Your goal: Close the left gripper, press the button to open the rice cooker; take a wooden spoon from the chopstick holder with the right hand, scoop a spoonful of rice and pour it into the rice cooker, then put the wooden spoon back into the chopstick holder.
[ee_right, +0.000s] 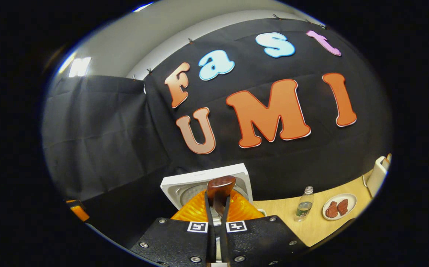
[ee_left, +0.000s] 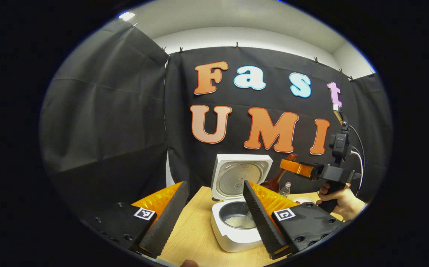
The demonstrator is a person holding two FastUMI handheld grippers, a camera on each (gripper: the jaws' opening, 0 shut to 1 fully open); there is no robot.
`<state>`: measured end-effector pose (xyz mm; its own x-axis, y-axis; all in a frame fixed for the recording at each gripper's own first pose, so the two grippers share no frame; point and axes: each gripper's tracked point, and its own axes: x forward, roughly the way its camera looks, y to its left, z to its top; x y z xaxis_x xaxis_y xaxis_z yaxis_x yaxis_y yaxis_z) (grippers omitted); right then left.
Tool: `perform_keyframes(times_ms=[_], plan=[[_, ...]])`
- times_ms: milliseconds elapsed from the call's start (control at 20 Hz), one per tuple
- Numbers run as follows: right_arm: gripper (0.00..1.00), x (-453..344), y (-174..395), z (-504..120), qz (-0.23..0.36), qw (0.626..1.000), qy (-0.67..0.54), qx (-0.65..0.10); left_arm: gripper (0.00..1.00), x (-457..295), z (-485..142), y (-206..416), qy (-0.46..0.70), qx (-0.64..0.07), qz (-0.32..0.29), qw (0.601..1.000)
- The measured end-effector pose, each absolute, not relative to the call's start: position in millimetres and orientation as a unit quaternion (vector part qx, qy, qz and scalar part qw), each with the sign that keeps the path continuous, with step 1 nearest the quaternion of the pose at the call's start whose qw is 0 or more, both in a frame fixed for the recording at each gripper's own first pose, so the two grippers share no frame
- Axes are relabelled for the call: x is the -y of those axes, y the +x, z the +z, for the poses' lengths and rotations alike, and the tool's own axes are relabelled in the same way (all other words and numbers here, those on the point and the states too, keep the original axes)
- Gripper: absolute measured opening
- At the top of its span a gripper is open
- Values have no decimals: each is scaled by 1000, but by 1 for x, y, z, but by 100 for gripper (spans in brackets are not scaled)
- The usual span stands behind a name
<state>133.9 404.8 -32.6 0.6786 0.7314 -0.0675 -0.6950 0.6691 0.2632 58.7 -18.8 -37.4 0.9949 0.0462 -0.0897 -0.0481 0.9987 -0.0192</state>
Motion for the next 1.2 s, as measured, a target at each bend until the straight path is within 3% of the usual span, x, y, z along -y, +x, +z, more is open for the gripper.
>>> perform_keyframes(times_ms=[550,1200], plan=[[4,-401,122,-39,409,910,35,-48,100,11,-42,55,-10,-50,32,998],[4,-262,146,-31,322,942,73,-54,99,29,-31,55,-18,-38,12,999]])
